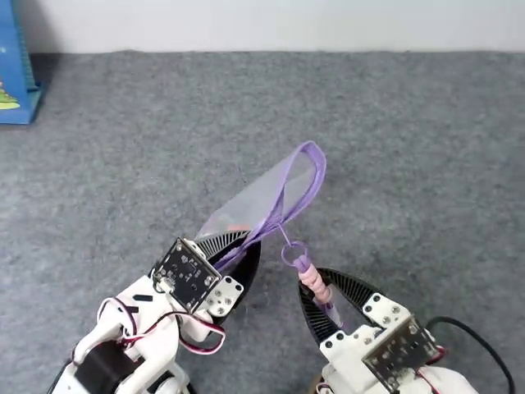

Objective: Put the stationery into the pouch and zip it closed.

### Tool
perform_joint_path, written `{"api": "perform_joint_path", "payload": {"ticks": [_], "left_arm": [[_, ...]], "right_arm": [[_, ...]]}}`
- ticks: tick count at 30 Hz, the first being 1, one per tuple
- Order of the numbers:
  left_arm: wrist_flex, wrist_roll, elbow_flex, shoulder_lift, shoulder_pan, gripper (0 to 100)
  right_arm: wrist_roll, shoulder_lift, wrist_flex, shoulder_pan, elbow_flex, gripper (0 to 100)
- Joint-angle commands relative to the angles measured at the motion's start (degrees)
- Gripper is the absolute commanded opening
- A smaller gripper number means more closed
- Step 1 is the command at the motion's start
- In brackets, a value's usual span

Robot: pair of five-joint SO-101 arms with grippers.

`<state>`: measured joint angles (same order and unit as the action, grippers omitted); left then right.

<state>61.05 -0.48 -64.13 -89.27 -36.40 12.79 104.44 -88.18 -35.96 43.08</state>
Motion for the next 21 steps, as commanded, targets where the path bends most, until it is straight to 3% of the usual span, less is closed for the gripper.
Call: {"api": "perform_joint_path", "payload": {"ticks": [1, 6, 14, 21], "left_arm": [[4.4, 0.44, 2.86, -0.26, 0.7, 1], [13.45, 0.35, 8.75, -0.26, 0.7, 1], [14.15, -3.52, 9.01, -0.26, 6.24, 1], [14.95, -3.6, 7.52, -6.42, 6.15, 1]], "right_arm": [[-0.62, -0.4, 0.13, 4.88, -2.55, 0.8], [-0.62, -0.66, 6.2, 15.87, -2.02, 0.8], [-0.53, -0.66, 23.69, 27.74, 14.24, 0.8], [-0.26, -0.66, 43.3, 35.91, 29.71, 0.8]]}}
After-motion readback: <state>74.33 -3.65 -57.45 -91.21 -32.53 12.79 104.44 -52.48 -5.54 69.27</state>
